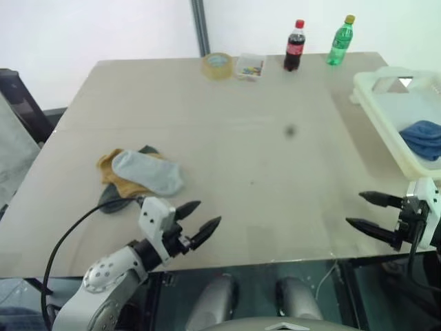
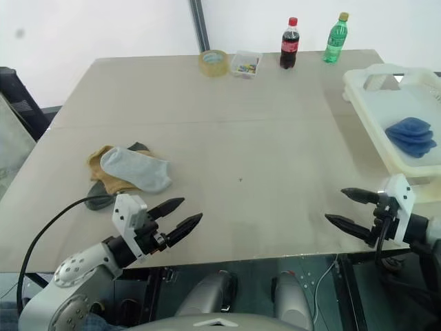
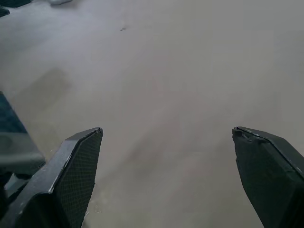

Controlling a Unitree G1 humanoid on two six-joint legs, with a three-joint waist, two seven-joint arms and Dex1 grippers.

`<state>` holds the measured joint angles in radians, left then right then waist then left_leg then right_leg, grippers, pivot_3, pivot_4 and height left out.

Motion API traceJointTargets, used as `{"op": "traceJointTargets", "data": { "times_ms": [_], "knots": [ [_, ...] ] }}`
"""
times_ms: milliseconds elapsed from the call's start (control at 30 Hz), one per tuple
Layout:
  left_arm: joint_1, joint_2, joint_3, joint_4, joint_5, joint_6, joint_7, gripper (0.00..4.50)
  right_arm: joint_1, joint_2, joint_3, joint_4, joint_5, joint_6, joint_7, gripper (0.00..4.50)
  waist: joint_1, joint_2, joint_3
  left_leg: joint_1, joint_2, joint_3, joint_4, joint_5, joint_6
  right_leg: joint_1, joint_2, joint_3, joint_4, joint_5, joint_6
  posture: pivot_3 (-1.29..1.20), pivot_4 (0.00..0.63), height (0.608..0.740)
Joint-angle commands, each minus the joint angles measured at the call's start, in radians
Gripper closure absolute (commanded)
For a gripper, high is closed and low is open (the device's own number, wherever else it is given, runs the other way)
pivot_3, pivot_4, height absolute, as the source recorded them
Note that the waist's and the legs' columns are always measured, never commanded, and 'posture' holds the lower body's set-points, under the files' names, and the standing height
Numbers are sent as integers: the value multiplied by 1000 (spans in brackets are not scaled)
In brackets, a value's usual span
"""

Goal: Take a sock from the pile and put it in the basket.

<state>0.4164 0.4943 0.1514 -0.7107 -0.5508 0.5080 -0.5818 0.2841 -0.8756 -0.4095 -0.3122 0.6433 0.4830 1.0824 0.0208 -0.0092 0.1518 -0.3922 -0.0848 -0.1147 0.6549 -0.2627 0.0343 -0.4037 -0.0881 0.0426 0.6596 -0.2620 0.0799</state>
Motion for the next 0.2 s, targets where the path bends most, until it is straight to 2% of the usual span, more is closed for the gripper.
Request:
{"op": "traceJointTargets", "data": {
  "times_ms": [33,200],
  "knots": [
    [9,-1,22,-46,1,-29,13,770,19,-2,-60,-9,-2,-20,10,40,1,0,0,0,0,0,0,0,0,0,0,0,0,0,0,0,150,740],
    [8,-2,19,-50,-9,-25,29,770,51,-4,-83,-29,0,-26,20,40,0,0,0,0,0,0,0,0,0,1,0,-1,-1,0,0,0,150,740]
  ]
}}
